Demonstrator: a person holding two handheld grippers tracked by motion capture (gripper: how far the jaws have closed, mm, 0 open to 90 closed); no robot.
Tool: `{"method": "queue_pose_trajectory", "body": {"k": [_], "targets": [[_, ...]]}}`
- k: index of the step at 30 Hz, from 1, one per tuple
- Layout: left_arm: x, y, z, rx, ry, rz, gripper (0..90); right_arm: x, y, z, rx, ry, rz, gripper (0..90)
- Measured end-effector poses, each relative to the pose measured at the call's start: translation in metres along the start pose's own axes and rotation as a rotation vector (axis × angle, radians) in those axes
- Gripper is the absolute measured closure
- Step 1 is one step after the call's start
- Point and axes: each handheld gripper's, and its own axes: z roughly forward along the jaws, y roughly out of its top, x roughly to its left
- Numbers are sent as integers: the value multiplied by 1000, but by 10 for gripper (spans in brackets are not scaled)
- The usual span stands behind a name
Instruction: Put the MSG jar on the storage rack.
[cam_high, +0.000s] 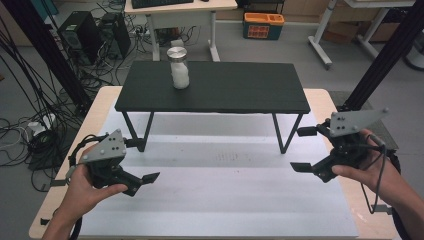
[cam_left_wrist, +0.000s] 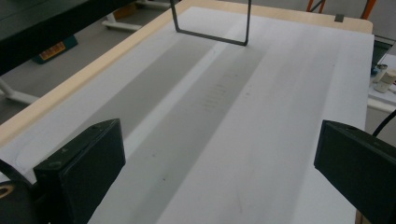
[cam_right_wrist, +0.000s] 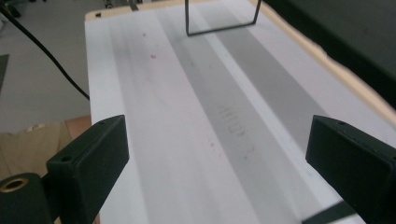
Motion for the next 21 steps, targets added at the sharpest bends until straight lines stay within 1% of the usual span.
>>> {"method": "queue_pose_trajectory", "body": {"k": [2,3,5,7,8,9,12,13,15,19,21], "targets": [[0,-1,-1,-5,6,-5,22,2,-5,1,31,-23,7,42],[0,0,-1,-5,8,-6,22,1,-10,2,37,-22,18,46],[0,0,-2,-1,11,-3,22,0,-16,4,45,-24,36,45],[0,0,-2,-4,14,-11,22,-2,-21,5,49,-22,46,45],[0,1,-3,-1,17,-6,22,-2,-23,5,51,-21,53,45],[0,1,-2,1,18,-6,22,-2,-24,6,51,-24,52,45],[1,3,-2,1,23,-4,22,-3,-25,5,53,-27,50,45],[0,3,-2,-1,24,-8,22,-3,-23,5,64,-35,45,41],[1,3,-2,3,26,-3,22,-3,-22,4,66,-44,48,38],[1,2,-2,2,28,-7,22,-4,-21,4,61,-39,44,38],[0,1,-2,0,33,-12,22,-5,-19,6,75,-39,31,37]]}}
